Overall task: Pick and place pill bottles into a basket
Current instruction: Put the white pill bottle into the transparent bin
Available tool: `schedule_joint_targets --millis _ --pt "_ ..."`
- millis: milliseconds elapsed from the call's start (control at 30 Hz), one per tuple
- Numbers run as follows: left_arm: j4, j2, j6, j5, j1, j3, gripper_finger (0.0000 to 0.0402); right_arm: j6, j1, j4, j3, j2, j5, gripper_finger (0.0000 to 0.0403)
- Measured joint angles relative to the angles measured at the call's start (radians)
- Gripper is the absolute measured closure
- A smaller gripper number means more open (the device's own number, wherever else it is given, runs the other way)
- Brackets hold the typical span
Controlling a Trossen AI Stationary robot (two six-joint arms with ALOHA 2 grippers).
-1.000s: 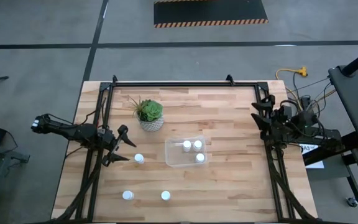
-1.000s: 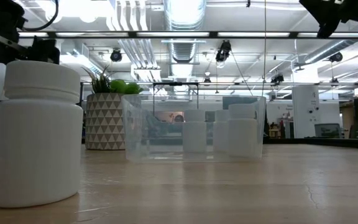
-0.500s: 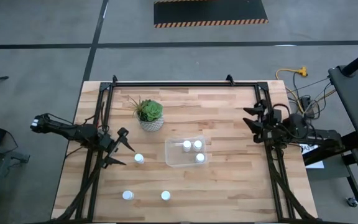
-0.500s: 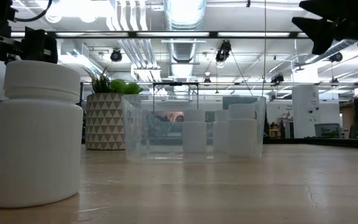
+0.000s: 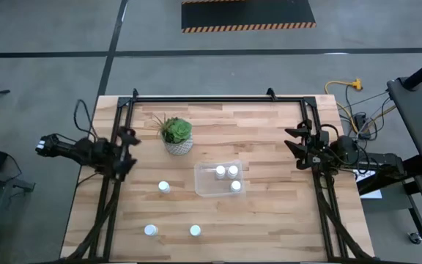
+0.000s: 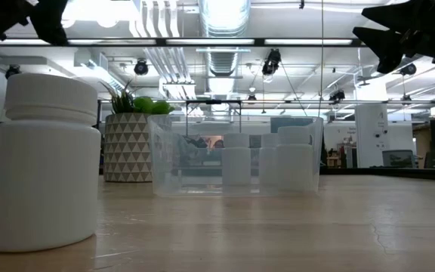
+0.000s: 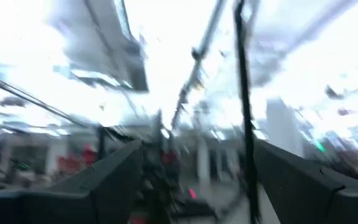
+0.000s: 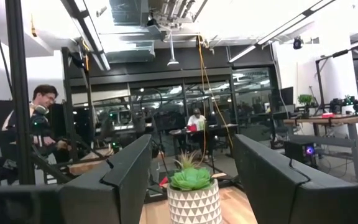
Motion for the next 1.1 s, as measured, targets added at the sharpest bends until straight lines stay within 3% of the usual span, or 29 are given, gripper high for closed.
schedule_joint_targets --millis 167,333,567,1100 --pt "0.159 0.006 -0.001 -0.131 0.0 0.0 0.0112 -0.007 0.0 -0.006 0.001 0.006 0.001 0.0188" --pt "0.287 0.025 -0.002 -0.134 0.0 0.001 0.0112 -0.006 0.0 -0.023 0.001 0.006 0.002 0.0188" --pt "0.344 0.093 -0.002 -0.137 0.0 0.076 0.0112 -0.004 0.0 -0.078 0.001 0.005 0.002 0.0188" --pt "0.349 0.478 -0.002 -0.177 0.0 0.475 0.0112 -0.008 0.0 -0.37 0.001 0.013 -0.003 0.0188"
